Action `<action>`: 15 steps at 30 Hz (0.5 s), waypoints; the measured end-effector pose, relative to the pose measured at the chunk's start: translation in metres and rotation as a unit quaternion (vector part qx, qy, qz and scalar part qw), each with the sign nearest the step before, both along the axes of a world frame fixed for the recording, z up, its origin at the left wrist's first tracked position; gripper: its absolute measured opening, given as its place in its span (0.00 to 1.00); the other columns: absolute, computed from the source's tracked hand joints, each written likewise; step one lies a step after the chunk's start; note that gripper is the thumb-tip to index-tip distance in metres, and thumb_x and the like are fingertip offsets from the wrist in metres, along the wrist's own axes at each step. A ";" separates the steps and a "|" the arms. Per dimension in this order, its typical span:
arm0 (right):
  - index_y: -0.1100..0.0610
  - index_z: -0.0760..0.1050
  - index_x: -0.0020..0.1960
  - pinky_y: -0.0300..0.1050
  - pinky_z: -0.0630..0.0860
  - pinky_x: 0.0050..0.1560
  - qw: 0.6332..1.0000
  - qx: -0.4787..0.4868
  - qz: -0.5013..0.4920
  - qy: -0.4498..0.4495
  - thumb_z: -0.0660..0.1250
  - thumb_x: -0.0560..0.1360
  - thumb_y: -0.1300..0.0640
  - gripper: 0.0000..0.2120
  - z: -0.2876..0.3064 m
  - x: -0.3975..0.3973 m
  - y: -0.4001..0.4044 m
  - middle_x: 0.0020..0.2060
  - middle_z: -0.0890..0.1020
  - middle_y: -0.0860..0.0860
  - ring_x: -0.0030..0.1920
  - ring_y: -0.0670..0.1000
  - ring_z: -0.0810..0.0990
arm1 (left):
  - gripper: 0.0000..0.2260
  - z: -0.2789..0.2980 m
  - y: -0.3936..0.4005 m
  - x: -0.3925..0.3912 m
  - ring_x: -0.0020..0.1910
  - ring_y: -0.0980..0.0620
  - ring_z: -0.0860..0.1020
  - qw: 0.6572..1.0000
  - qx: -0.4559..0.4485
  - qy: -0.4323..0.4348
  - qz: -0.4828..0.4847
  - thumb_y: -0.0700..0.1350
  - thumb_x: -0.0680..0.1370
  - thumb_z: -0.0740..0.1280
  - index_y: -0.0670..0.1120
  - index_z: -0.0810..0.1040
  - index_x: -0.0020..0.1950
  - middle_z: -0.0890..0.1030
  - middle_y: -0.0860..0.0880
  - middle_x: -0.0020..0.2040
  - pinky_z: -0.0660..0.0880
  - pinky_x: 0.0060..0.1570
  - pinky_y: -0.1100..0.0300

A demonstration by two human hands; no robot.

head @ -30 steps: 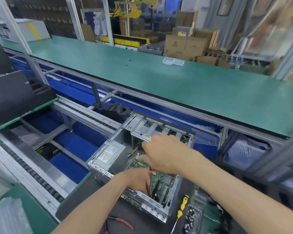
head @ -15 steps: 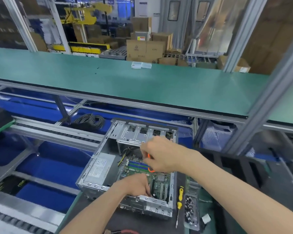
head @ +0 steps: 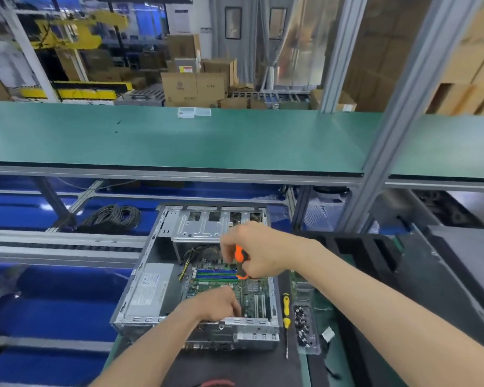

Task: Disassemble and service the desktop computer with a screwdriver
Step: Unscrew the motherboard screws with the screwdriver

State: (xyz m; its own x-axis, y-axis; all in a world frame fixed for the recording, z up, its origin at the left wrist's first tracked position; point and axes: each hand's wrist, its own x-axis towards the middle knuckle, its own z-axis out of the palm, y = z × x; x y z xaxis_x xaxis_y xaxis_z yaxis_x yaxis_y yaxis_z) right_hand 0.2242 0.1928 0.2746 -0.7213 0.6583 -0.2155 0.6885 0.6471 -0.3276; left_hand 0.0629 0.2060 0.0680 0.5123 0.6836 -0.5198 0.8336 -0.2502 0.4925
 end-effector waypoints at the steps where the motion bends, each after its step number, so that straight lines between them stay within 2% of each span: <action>1: 0.54 0.75 0.50 0.52 0.78 0.46 1.000 -0.004 -0.009 0.012 0.70 0.71 0.64 0.11 0.000 0.000 -0.002 0.47 0.79 0.52 0.47 0.53 0.76 | 0.23 0.000 0.001 0.000 0.53 0.49 0.82 1.000 -0.002 0.005 -0.005 0.29 0.71 0.57 0.41 0.84 0.58 0.84 0.45 0.58 0.78 0.55 0.56; 3: 0.53 0.72 0.48 0.50 0.74 0.41 0.998 0.054 -0.041 -0.002 0.72 0.75 0.51 0.10 -0.002 -0.003 -0.005 0.41 0.75 0.50 0.42 0.53 0.74 | 0.22 0.001 0.001 0.002 0.51 0.50 0.80 1.000 -0.007 0.012 -0.016 0.30 0.71 0.57 0.41 0.84 0.58 0.84 0.45 0.58 0.76 0.49 0.63; 4: 0.53 0.70 0.47 0.50 0.71 0.39 0.993 0.097 -0.064 -0.030 0.68 0.77 0.43 0.15 -0.004 -0.004 -0.005 0.38 0.72 0.50 0.40 0.54 0.72 | 0.23 0.001 0.001 0.003 0.49 0.50 0.80 1.000 -0.009 0.016 -0.021 0.30 0.71 0.57 0.41 0.84 0.59 0.84 0.45 0.58 0.73 0.44 0.69; 5: 0.54 0.70 0.46 0.50 0.69 0.39 0.987 0.122 -0.090 -0.059 0.63 0.80 0.39 0.18 -0.005 -0.006 -0.006 0.36 0.68 0.49 0.39 0.55 0.70 | 0.24 0.002 0.002 0.003 0.48 0.49 0.79 0.999 -0.009 0.018 -0.026 0.30 0.70 0.56 0.41 0.83 0.59 0.84 0.44 0.58 0.71 0.39 0.74; 7: 0.57 0.73 0.49 0.50 0.69 0.40 0.986 0.116 -0.098 -0.066 0.61 0.82 0.44 0.15 -0.005 -0.010 -0.007 0.36 0.68 0.50 0.42 0.58 0.72 | 0.25 0.001 0.004 0.005 0.42 0.50 0.79 0.999 -0.009 0.023 -0.038 0.29 0.70 0.55 0.40 0.83 0.60 0.83 0.42 0.59 0.66 0.31 0.78; 9: 0.58 0.76 0.51 0.50 0.73 0.43 0.994 0.077 -0.064 -0.044 0.64 0.80 0.55 0.07 -0.004 -0.011 -0.007 0.41 0.77 0.54 0.46 0.58 0.76 | 0.22 0.000 0.006 0.007 0.43 0.45 0.80 0.998 -0.015 0.033 -0.048 0.29 0.70 0.56 0.36 0.82 0.59 0.83 0.37 0.57 0.70 0.30 0.72; 10: 0.58 0.77 0.52 0.49 0.75 0.44 0.996 0.057 -0.050 -0.037 0.66 0.77 0.60 0.05 -0.002 -0.010 -0.008 0.44 0.80 0.55 0.47 0.56 0.77 | 0.19 0.001 0.006 0.008 0.47 0.39 0.79 0.998 -0.020 0.038 -0.048 0.29 0.71 0.57 0.32 0.80 0.57 0.81 0.34 0.56 0.73 0.32 0.64; 11: 0.57 0.78 0.52 0.49 0.76 0.44 0.998 0.033 -0.041 -0.030 0.67 0.74 0.63 0.08 0.001 -0.009 -0.008 0.47 0.81 0.54 0.47 0.54 0.77 | 0.16 0.002 0.007 0.009 0.51 0.35 0.78 0.998 -0.027 0.043 -0.045 0.30 0.72 0.58 0.29 0.78 0.55 0.80 0.31 0.55 0.74 0.38 0.54; 12: 0.56 0.78 0.52 0.48 0.76 0.44 0.999 0.009 -0.035 -0.023 0.68 0.71 0.65 0.11 0.003 -0.007 -0.009 0.48 0.80 0.53 0.47 0.53 0.77 | 0.13 0.002 0.007 0.010 0.53 0.35 0.77 0.997 -0.032 0.047 -0.050 0.31 0.73 0.59 0.29 0.77 0.54 0.80 0.31 0.54 0.75 0.43 0.49; 13: 0.56 0.77 0.52 0.48 0.76 0.43 0.999 0.008 -0.038 -0.015 0.69 0.70 0.64 0.12 0.002 -0.006 -0.009 0.48 0.79 0.53 0.47 0.53 0.77 | 0.12 0.001 0.008 0.011 0.53 0.36 0.79 0.996 -0.035 0.054 -0.059 0.33 0.74 0.62 0.31 0.78 0.54 0.81 0.33 0.54 0.76 0.45 0.48; 15: 0.56 0.75 0.50 0.48 0.72 0.39 0.995 0.061 -0.070 -0.031 0.70 0.74 0.54 0.09 0.000 -0.005 -0.010 0.42 0.75 0.52 0.44 0.55 0.75 | 0.12 -0.005 0.010 0.015 0.55 0.40 0.80 0.993 -0.042 0.068 -0.085 0.39 0.77 0.65 0.37 0.80 0.58 0.83 0.38 0.56 0.78 0.51 0.50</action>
